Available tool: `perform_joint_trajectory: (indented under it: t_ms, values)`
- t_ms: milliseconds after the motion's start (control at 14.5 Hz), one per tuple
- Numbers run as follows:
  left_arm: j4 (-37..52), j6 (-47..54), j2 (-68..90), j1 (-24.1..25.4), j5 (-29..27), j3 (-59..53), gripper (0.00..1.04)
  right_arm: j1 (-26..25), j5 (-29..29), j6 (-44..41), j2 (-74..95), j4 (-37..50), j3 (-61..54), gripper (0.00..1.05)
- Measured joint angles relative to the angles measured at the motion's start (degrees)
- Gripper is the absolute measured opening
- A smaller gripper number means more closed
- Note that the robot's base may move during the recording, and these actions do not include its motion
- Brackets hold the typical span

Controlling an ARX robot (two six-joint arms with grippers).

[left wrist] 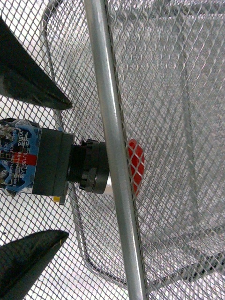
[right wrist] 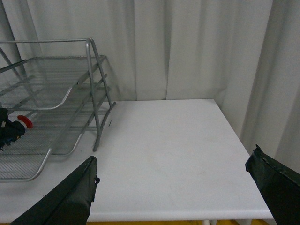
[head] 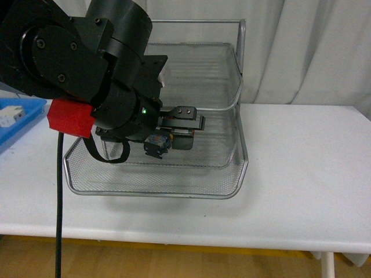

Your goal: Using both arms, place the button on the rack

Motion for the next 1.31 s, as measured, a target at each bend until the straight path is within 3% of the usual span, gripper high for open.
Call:
perform_joint_trajectory:
  t_ms: [138,414,621,691,760,898,1105,1312]
  values:
    - [1.88,-0.13,-6.67,-0.66,0.5,-5.18,0.99,0.0,0.0,-0.02,0.0,-0.02,0.0,0.98]
    - [10.05,0.66,-24.59,-1.44,2.25,-20.9,0.98,0.0,0.0,0.0,0.02,-0.02,0.0,0.98]
    - [11.37,2.03,-39.78,2.14,0.94,-32.06,0.97,0.0,0.0,0.0,0.0,0.0,0.0,0.98]
    - [27.43,4.59,-46.95,3.87,-8.83,-41.4,0.83,0.0,-0.02,-0.02,0.02,0.0,0.0,0.98]
    - [30.97,5.68,-54.71,7.69,-8.55,-47.98,0.73,0.0,0.0,0.0,0.02,0.0,0.0,0.98]
    - [20.9,6.64,-74.84,21.55,0.13,-59.23,0.47,0.0,0.0,0.0,0.0,0.02,0.0,0.98]
    - [19.63,6.73,-85.59,21.44,2.58,-62.42,0.05,0.0,-0.04,0.0,0.02,0.0,0.0,0.98]
    - [16.13,6.91,-91.27,21.44,2.56,-65.7,0.02,0.0,-0.04,0.0,0.02,0.0,0.0,0.98]
